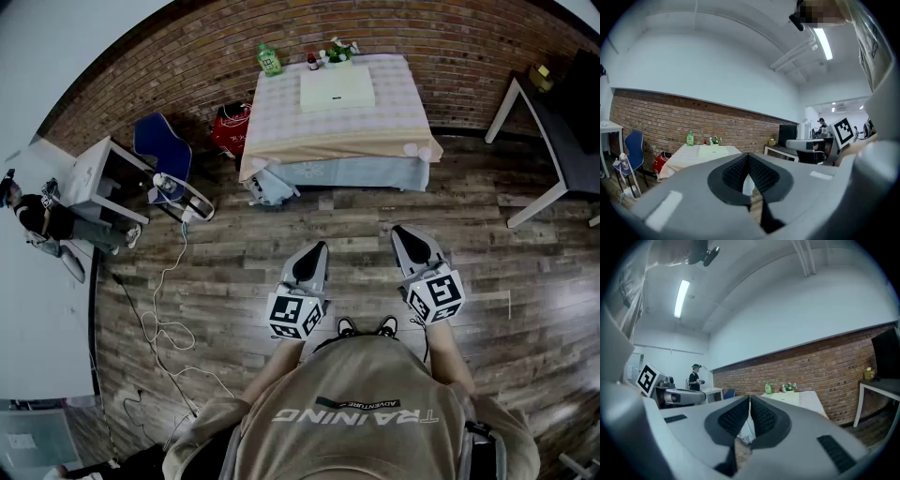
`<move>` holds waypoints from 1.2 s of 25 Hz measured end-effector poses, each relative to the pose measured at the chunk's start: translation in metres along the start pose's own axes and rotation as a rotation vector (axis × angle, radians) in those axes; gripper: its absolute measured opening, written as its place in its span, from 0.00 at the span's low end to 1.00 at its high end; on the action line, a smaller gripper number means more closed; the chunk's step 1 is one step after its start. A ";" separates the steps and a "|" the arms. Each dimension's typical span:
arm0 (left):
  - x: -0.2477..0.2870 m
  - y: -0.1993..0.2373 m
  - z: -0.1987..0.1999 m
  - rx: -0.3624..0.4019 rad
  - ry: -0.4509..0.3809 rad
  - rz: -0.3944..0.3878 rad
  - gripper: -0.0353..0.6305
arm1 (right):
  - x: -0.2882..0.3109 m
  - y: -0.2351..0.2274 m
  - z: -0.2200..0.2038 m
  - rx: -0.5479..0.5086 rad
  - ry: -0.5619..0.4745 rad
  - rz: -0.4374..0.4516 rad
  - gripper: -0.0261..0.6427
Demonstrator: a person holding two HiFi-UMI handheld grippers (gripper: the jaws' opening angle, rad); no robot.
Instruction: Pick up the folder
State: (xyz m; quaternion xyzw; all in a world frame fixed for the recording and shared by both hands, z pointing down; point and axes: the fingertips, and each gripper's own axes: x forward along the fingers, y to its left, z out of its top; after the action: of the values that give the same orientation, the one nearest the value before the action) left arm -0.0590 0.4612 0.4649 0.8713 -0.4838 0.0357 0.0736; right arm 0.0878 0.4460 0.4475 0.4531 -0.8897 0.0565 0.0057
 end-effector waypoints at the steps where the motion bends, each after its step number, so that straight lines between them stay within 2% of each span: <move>1: 0.004 0.002 0.001 0.012 -0.005 -0.003 0.06 | 0.004 -0.003 0.000 0.011 -0.003 0.003 0.06; 6: 0.016 0.024 0.012 0.073 -0.025 -0.006 0.06 | 0.020 -0.012 0.004 0.044 -0.012 -0.006 0.06; 14: 0.043 0.051 0.016 0.029 -0.035 -0.052 0.06 | 0.044 -0.026 0.014 0.014 0.003 -0.058 0.06; 18: 0.044 0.062 0.011 0.056 -0.038 -0.085 0.06 | 0.062 -0.026 0.002 0.004 0.039 -0.082 0.06; 23: 0.027 0.091 -0.009 0.005 -0.027 -0.062 0.06 | 0.087 -0.018 -0.014 0.057 0.048 -0.097 0.06; 30: 0.035 0.117 -0.026 -0.042 0.008 -0.042 0.06 | 0.120 -0.015 -0.011 0.032 0.063 -0.032 0.06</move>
State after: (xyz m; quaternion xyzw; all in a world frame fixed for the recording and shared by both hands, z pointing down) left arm -0.1389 0.3751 0.5066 0.8793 -0.4659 0.0273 0.0947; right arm 0.0289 0.3419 0.4667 0.4654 -0.8806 0.0846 0.0274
